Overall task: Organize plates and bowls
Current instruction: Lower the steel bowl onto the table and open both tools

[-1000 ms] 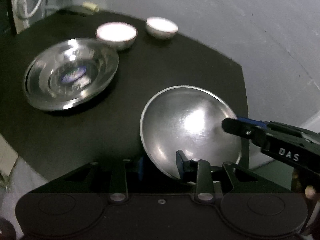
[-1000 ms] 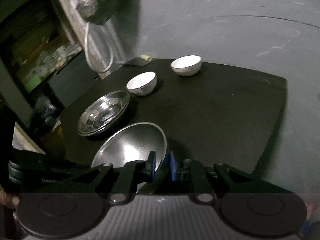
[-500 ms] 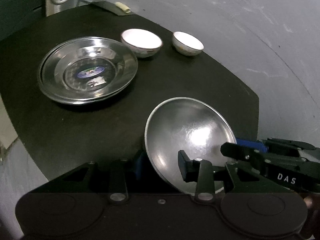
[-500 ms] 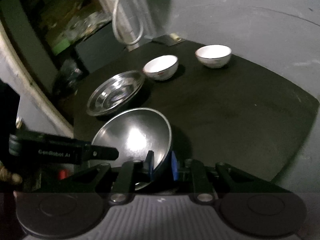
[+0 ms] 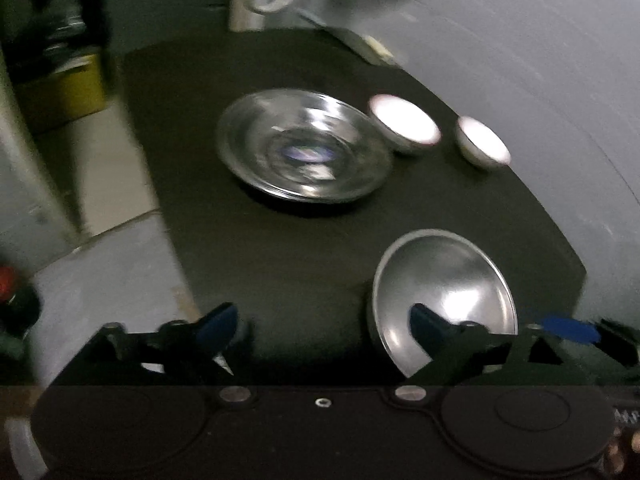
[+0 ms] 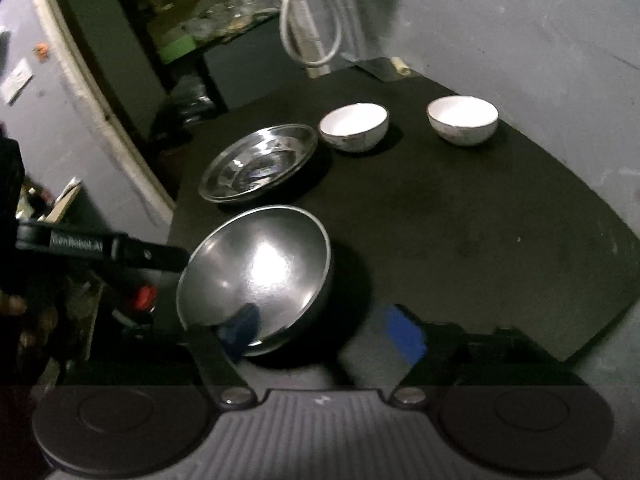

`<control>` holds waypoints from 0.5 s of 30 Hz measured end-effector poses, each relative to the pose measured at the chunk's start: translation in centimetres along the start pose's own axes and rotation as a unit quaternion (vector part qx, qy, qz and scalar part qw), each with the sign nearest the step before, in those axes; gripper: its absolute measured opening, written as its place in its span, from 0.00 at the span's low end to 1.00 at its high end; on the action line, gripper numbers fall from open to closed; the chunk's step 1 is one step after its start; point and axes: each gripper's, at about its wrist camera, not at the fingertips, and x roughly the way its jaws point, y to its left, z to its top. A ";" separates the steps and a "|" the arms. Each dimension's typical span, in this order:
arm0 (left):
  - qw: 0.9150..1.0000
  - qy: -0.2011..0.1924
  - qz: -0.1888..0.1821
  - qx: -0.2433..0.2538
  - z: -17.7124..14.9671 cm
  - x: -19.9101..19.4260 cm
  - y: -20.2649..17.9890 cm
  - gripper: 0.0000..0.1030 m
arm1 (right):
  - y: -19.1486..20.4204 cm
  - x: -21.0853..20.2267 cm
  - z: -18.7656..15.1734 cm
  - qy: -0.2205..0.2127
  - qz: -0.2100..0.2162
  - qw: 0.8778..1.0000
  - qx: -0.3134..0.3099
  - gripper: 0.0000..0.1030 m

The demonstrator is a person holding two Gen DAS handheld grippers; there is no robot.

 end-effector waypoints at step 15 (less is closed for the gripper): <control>0.985 -0.081 0.078 -0.127 0.2 -4.2 0.6 0.99 | -6.7 -1.6 4.5 -0.032 -0.022 0.998 -0.053 1.00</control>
